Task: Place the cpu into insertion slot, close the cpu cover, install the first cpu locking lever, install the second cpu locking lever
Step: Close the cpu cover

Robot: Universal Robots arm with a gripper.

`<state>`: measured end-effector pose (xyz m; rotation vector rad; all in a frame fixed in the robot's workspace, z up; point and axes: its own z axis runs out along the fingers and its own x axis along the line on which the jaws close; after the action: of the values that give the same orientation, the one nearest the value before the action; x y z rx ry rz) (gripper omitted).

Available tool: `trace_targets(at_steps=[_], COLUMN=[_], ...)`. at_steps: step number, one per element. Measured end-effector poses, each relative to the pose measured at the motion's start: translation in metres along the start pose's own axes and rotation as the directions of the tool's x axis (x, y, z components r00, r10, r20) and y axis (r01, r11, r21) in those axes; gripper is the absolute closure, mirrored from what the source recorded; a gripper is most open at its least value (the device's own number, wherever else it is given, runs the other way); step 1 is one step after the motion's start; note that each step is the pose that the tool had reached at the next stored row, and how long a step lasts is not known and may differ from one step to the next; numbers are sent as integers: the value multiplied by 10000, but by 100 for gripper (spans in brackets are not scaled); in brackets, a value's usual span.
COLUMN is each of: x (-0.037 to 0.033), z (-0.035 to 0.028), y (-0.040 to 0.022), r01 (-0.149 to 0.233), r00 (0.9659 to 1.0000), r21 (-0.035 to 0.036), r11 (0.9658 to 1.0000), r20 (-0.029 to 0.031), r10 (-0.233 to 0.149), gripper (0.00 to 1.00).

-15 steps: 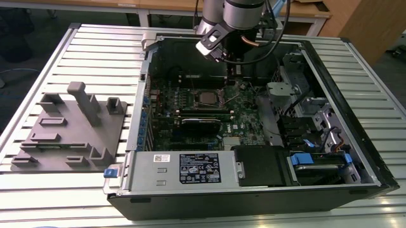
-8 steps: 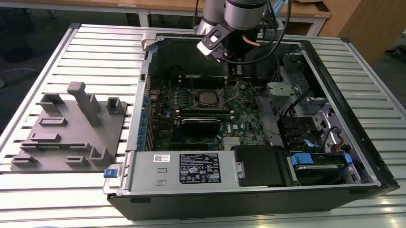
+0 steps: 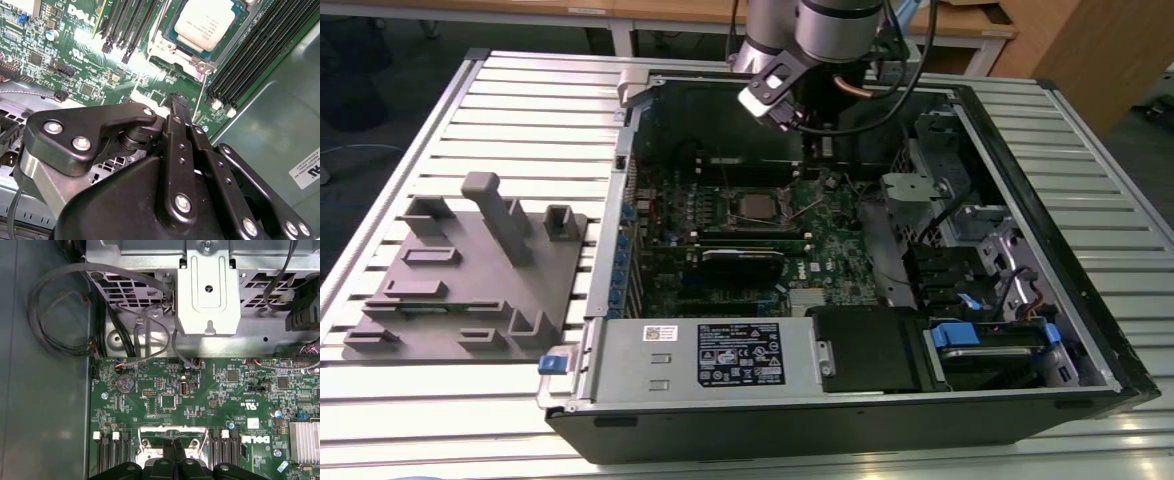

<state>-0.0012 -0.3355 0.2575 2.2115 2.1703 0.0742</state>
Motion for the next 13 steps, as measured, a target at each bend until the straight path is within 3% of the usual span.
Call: trace_targets(at_steps=[13], x=[3], z=[9], y=[142], r01=[-1], r00=[10000], r21=[0], r11=[10000], r20=[0], r10=[1], gripper=[90])
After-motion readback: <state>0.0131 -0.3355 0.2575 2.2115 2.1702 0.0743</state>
